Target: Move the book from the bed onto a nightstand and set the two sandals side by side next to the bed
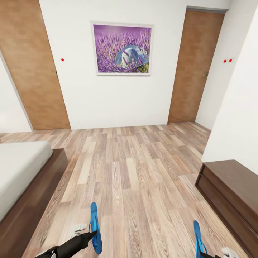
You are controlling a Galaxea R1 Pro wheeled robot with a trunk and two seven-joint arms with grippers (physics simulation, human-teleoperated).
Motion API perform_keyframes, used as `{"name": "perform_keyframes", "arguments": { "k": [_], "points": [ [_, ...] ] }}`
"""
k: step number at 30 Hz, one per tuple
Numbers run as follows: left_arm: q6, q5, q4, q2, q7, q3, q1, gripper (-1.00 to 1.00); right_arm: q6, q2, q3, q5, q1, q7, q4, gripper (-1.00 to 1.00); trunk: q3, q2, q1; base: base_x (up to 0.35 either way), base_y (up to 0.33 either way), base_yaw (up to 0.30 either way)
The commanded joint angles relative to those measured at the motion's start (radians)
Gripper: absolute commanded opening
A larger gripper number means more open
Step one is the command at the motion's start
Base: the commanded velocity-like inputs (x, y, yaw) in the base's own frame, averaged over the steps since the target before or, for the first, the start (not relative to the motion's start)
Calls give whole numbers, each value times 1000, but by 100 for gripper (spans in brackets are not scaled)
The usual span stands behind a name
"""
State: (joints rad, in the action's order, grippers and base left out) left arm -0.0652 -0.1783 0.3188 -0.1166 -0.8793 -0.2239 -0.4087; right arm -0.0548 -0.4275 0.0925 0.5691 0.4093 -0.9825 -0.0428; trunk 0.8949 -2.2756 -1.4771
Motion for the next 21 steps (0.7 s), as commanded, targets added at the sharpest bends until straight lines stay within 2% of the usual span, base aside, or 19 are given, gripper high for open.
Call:
{"name": "perform_keyframes", "arguments": {
  "k": [1, 5, 8, 12, 14, 21],
  "points": [
    [-7, -6, -1, 0, -4, -2, 0, -100, -5, 1, 8, 11, 0, -2, 0, -100, 1, 0, 0, 272, 0, 0],
    [-7, -6, -1, 0, -4, -2, -1, -100, -5, 17, 10, 5, 0, 1, 0, -100, 1, 0, 0, 301, 0, 0],
    [-7, -6, -1, 1, -3, -2, 0, -100, -5, 28, 10, -26, 0, 12, 0, -100, 1, 0, 0, 314, 0, 0],
    [-6, -5, -1, 1, 19, 0, 0, -100, -5, 42, 10, -54, 1, 89, 0, -100, 1, 0, 0, 317, 0, 0],
    [-6, -5, -1, 7, 38, 0, 0, -100, -5, 48, 10, -58, 0, 114, 0, -100, 1, 0, 0, 318, 0, 0],
    [-4, -4, -1, 25, 56, -1, 0, -100, -5, 53, 10, -61, 1, 131, 0, -100, 1, 0, 0, 318, 0, 0]
  ]
}}
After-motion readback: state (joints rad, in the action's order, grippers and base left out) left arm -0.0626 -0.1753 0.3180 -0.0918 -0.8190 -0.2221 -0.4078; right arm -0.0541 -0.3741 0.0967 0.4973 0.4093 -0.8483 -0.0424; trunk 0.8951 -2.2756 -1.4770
